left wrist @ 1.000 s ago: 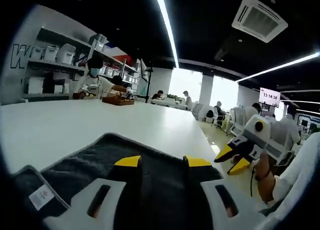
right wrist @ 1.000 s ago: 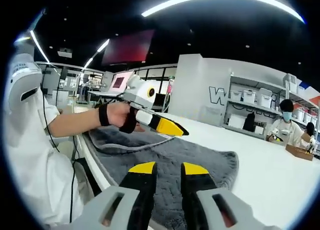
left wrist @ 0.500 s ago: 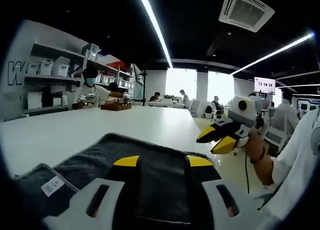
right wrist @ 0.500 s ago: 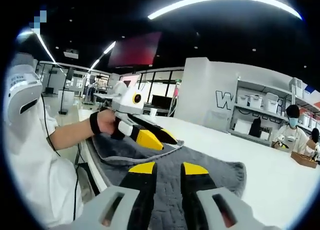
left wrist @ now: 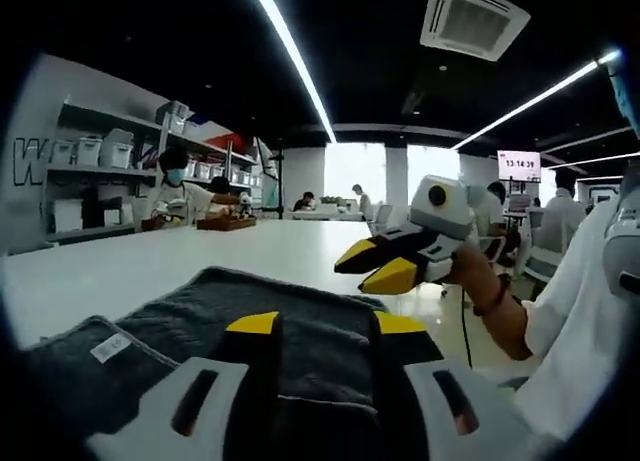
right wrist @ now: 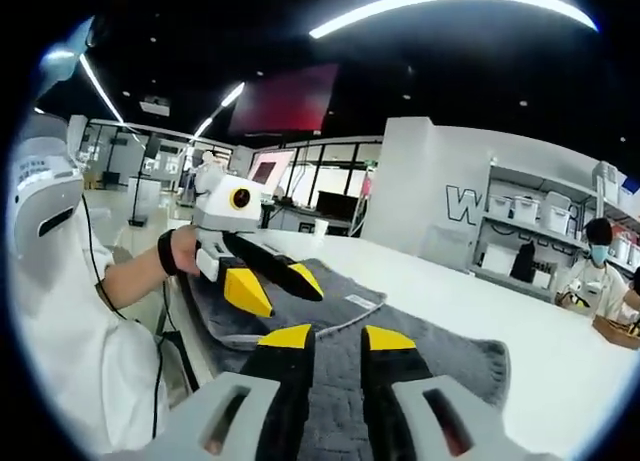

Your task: Open the folded towel by lifting each exposed corner and separating the folded layers until the towel lies flat within the target outline without major curled edges

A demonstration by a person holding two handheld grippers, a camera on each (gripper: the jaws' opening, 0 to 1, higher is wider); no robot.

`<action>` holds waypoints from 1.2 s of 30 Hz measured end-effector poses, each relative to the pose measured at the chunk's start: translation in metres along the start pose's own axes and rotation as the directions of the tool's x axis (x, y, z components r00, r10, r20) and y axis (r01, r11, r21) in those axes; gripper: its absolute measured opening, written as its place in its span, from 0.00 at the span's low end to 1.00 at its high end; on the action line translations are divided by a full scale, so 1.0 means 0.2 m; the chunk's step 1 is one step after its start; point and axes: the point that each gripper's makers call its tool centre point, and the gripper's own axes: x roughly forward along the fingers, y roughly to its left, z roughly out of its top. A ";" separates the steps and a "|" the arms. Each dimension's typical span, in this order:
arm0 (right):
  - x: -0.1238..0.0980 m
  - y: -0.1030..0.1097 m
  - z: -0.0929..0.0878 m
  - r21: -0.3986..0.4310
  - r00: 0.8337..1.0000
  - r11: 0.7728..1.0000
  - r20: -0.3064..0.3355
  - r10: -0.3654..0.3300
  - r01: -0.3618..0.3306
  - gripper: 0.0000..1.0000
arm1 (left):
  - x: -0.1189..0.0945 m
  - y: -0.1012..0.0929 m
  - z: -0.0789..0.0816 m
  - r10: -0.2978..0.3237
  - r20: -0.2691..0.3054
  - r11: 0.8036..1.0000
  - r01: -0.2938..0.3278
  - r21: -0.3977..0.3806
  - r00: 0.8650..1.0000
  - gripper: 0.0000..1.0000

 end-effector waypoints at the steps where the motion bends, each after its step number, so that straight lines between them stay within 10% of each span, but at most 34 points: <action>1: 0.00 0.00 0.00 0.000 1.000 1.000 0.000 0.002 -0.002 0.12 | -0.01 0.00 -0.01 0.012 -0.001 1.000 -0.012 0.010 1.000 0.34; 36: 0.05 0.04 -0.04 -0.005 1.000 1.000 -0.016 0.019 -0.019 0.12 | -0.13 -0.07 -0.25 0.277 -0.147 0.942 -0.239 0.234 0.950 0.36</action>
